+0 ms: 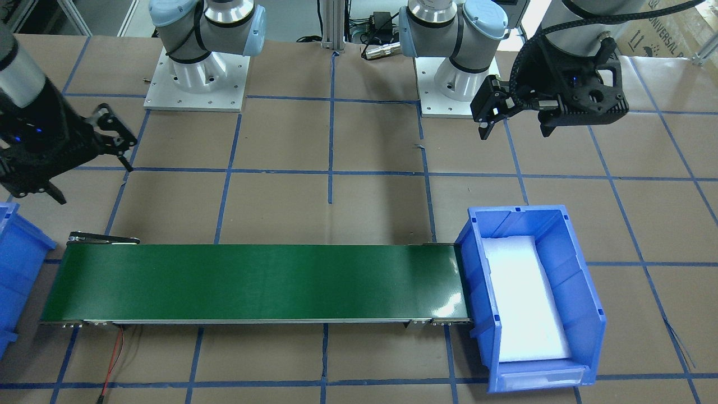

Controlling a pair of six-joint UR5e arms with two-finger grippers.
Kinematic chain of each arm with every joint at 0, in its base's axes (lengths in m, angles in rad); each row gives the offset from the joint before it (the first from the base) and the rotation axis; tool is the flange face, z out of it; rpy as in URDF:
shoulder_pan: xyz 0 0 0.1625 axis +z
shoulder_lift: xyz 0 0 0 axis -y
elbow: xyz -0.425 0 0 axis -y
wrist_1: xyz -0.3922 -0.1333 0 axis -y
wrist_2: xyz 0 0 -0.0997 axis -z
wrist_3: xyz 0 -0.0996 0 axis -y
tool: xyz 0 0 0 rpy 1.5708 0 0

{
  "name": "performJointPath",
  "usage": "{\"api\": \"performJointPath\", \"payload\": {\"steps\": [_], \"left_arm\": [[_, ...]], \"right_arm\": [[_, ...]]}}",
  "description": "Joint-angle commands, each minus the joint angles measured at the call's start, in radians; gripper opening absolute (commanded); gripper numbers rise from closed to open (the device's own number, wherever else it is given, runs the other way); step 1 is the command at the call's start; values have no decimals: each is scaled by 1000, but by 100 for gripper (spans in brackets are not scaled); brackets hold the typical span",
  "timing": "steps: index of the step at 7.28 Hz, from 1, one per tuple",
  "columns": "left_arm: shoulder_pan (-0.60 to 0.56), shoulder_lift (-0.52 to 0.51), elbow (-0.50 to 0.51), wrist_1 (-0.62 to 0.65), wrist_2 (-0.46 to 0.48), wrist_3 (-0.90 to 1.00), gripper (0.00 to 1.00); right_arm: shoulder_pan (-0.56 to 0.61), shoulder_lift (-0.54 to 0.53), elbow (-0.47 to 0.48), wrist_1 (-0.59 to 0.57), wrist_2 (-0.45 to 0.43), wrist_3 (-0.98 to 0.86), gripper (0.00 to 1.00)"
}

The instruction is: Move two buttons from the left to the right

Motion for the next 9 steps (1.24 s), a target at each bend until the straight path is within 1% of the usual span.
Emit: {"api": "performJointPath", "payload": {"steps": [1, 2, 9], "left_arm": [[15, 11, -10, 0, -2, 3, 100], [16, 14, -20, 4, -2, 2, 100], [15, 14, -23, 6, -3, -6, 100]], "right_arm": [[67, 1, 3, 13, 9, 373, 100], [70, -1, -2, 13, 9, 441, 100], [67, 4, -5, 15, 9, 427, 100]]}}
